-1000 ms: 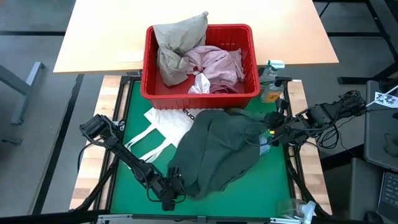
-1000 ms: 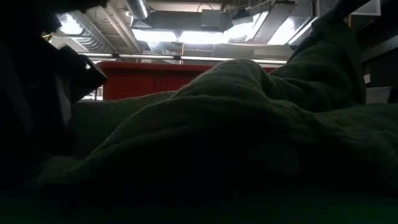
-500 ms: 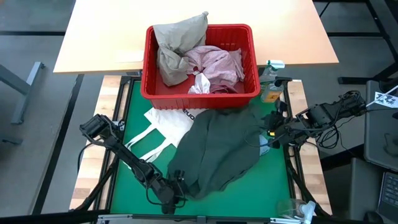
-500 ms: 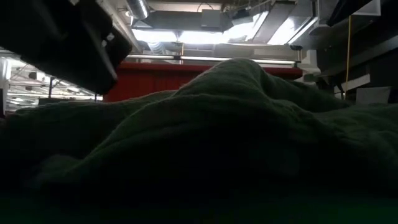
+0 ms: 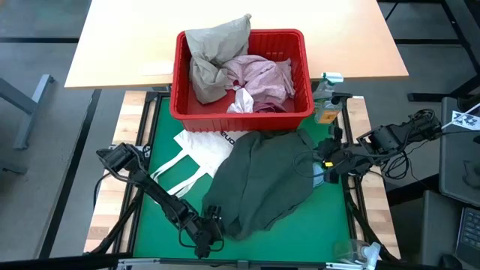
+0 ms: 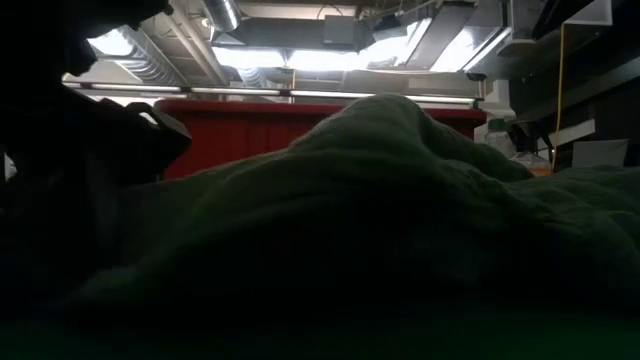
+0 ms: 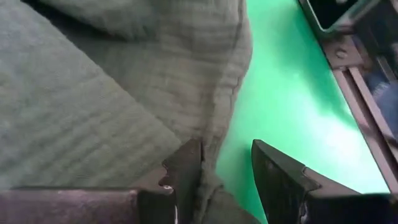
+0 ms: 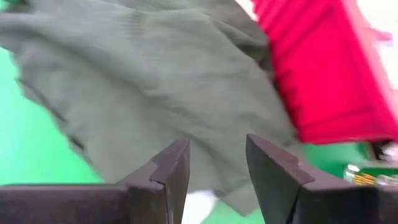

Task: Fold laundry
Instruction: Fold the green shirt

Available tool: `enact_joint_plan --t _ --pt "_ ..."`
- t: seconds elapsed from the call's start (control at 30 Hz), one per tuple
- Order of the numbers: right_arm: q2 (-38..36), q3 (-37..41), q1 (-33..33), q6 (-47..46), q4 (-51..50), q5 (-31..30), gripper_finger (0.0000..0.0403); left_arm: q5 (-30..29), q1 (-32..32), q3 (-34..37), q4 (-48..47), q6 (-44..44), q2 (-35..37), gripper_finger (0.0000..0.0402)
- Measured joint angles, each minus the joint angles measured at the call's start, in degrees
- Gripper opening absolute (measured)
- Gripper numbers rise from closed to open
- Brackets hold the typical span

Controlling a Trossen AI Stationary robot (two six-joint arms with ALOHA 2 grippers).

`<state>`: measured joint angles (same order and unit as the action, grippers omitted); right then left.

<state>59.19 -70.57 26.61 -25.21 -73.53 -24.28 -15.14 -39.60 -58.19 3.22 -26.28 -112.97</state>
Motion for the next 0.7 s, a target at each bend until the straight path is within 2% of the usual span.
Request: enact_joint_plan --t 0.2,0.43,0.57,0.7 --pt "3.27 0.00 0.00 -0.02 6.97 8.99 0.0157 -7.62 0.06 0.15 -0.46 -0.18 -0.39 0.0127" --pt "10.98 0.00 0.07 0.00 9.07 21.33 0.0157 -9.75 -0.07 0.19 -1.06 -3.78 -0.39 0.0058" --pt "16.37 0.00 0.09 0.18 8.73 25.01 0.0157 -10.01 -0.27 0.19 -1.19 -5.16 -0.39 0.0011" --pt "22.08 0.00 0.09 2.19 8.27 25.49 0.0157 -10.50 -0.63 0.23 -0.85 -5.27 -0.39 0.0009"
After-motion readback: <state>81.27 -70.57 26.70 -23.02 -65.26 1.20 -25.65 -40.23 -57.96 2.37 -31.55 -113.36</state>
